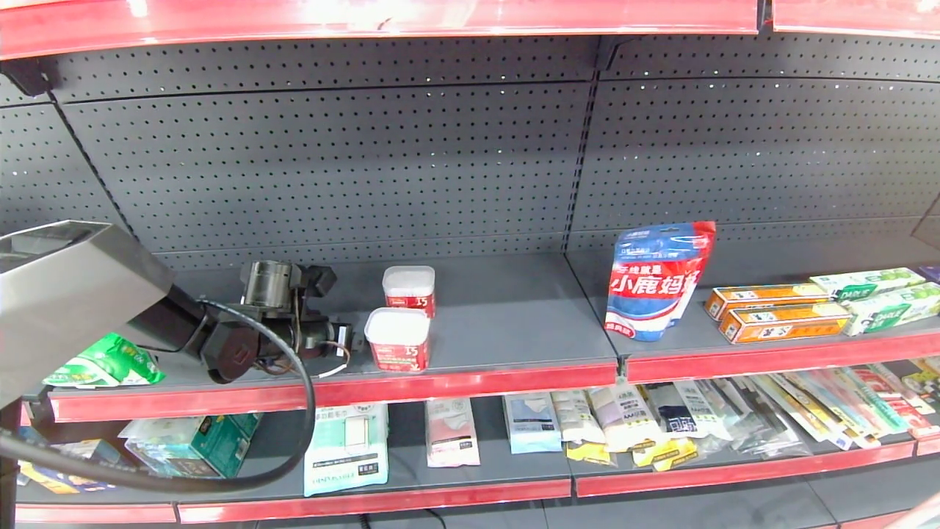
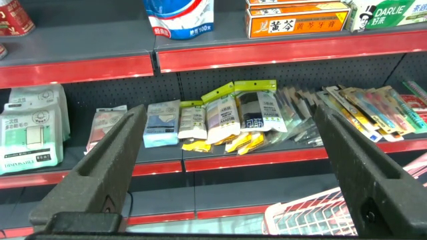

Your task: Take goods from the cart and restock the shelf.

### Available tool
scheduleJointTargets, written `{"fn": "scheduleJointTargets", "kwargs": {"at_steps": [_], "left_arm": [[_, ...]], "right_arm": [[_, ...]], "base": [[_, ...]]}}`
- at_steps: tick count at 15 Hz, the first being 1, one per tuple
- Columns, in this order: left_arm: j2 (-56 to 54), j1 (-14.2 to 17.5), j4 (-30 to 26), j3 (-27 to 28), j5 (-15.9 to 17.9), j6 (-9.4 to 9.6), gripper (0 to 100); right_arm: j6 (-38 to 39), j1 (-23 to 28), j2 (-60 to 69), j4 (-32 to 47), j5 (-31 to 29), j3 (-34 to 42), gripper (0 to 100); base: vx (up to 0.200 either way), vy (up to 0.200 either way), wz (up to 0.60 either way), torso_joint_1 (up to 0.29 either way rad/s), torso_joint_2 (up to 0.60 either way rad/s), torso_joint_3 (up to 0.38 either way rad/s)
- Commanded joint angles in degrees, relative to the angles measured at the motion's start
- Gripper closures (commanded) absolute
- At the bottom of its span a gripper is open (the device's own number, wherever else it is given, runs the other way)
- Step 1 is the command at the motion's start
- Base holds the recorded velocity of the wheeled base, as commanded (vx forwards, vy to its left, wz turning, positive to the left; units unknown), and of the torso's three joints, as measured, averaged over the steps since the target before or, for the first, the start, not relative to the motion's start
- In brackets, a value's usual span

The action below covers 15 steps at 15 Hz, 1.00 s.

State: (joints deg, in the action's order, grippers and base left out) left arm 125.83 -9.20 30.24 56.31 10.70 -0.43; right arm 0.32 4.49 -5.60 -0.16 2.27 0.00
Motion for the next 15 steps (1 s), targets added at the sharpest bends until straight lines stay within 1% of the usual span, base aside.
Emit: {"fn": "scheduleJointTargets", "kwargs": {"at_steps": [1,8,10,11,13,15], "left_arm": [[-0.06,-0.11,0.08,0.03,0.02,-0.01,0],[-0.06,-1.17,-0.01,0.03,0.02,-0.10,0],[-0.32,-0.90,-0.01,-0.15,0.02,-0.01,0],[-0.59,-0.64,-0.01,-0.41,0.02,-0.01,0],[-2.26,0.85,-0.01,-1.82,-0.07,0.08,0],[-4.98,2.70,-0.36,-4.36,-0.16,1.31,0]], "right_arm": [[0.03,0.00,-0.03,-0.02,0.02,0.00,0],[-0.05,0.00,-0.03,-0.02,0.02,0.00,0],[-0.05,0.00,-0.03,-0.02,0.02,0.00,0],[-0.05,0.00,-0.03,-0.02,0.02,0.00,0],[0.03,0.00,-0.12,-0.02,0.02,0.00,0],[0.03,0.08,-0.12,-0.02,0.11,0.00,0]], "base": [[0.000,0.000,0.00,0.000,0.00,0.000],[0.000,0.000,0.00,0.000,0.00,0.000],[0.000,0.000,0.00,0.000,0.00,0.000],[0.000,0.000,0.00,0.000,0.00,0.000],[0.000,0.000,0.00,0.000,0.00,0.000],[0.000,0.000,0.00,0.000,0.00,0.000]]}}
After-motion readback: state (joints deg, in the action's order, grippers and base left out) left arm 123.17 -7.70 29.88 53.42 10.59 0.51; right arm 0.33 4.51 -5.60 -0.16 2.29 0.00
